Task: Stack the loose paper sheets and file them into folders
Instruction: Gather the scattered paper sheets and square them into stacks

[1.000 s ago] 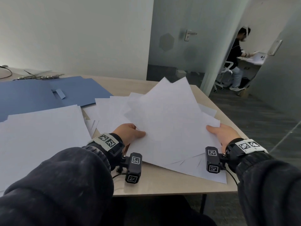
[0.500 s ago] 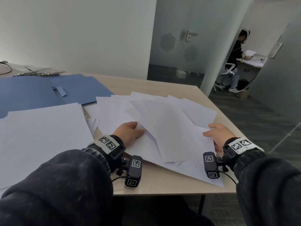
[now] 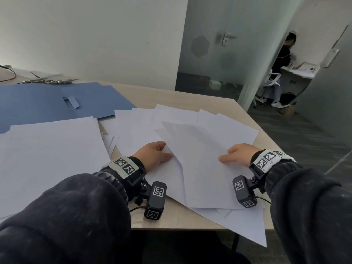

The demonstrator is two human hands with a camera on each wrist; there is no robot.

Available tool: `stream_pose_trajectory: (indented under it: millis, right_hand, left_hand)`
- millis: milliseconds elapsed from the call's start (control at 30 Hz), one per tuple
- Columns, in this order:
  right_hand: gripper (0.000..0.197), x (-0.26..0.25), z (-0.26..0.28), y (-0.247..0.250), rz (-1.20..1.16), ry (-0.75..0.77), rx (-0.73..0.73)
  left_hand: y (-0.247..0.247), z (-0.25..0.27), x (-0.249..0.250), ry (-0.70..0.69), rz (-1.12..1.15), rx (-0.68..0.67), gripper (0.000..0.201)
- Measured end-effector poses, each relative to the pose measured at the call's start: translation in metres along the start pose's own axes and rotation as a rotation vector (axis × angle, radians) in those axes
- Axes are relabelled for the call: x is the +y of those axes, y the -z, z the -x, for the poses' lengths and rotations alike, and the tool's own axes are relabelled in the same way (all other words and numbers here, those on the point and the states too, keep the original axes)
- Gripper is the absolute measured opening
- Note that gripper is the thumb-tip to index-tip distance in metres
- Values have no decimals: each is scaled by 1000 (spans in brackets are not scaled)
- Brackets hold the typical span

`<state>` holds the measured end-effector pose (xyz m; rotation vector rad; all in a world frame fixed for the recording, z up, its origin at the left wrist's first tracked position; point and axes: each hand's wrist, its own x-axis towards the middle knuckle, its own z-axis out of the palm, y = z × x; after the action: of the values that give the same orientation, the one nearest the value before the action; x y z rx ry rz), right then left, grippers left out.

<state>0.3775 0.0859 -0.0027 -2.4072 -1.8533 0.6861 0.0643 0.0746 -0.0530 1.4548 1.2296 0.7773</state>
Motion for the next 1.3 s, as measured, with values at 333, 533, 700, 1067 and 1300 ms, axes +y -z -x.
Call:
stream_pose_trajectory:
  millis: [333,533,700,1067,1300]
  right_hand:
    - [58,-13,15,-9,111,234,-89]
    - [66,-40,32,-14,74,286,-101]
    - [133,-86,45,-32,188,318,-155]
    - [28,-101,56,-24,359,295,41]
    - [37,-70,71,0,290,379,91]
  left_hand:
    - [-1,4,9,42,121,26,25]
    - [-5,7,12,39,-21,80,27]
    - [-14,9,21,96,-159,83,84]
    - [-11,4,19,136,-125,102,35]
    - [-6,-8,16,204,-110,139,26]
